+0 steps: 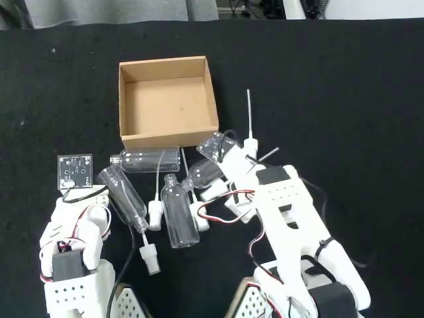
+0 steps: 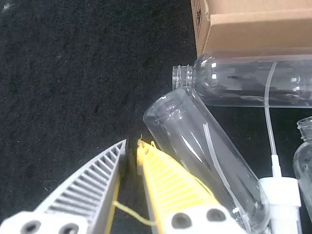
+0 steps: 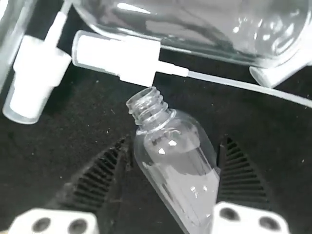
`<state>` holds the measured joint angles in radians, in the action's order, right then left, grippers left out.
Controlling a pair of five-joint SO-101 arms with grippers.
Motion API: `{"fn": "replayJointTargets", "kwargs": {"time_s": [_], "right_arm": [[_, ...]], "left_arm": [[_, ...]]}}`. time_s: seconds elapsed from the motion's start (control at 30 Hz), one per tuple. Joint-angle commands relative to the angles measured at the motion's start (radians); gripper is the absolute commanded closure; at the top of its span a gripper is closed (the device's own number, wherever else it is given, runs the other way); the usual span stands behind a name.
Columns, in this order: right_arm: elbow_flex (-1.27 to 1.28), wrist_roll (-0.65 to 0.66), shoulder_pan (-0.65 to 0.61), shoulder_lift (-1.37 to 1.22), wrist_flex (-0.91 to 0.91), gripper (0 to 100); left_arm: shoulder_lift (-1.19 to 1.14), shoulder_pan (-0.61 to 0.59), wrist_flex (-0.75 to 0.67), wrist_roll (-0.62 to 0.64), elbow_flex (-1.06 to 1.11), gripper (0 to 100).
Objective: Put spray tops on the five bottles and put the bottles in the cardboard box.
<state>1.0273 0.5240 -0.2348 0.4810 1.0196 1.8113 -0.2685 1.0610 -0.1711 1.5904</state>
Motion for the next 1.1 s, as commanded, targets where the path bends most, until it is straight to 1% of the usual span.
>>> {"fn": "replayJointTargets", "kwargs": {"time_s": [0.0, 0.23, 0.37, 0.47, 0.6, 1.07], "right_arm": [[-0.033, -0.026, 0.031, -0.001, 0.011, 75.1], [-0.153, -0.018, 0.026, -0.007, 0.206, 75.0], [-0.199, 0.032, 0.025, -0.007, 0.269, 75.0], [-0.203, 0.051, 0.025, -0.007, 0.279, 74.7], [-0.188, 0.066, 0.025, -0.007, 0.279, 69.1], [-0.182, 0.259, 0.023, -0.007, 0.272, 69.1]], "left_arm": [[0.005, -0.002, -0.02, -0.006, -0.012, 97], [0.005, -0.004, -0.02, -0.006, -0.013, 97], [0.005, -0.004, -0.02, -0.006, -0.013, 97], [0.005, -0.004, -0.02, -0.006, -0.013, 97], [0.005, -0.004, -0.02, -0.006, -0.013, 97], [0.005, -0.004, -0.02, -0.006, -0.012, 97]]}}
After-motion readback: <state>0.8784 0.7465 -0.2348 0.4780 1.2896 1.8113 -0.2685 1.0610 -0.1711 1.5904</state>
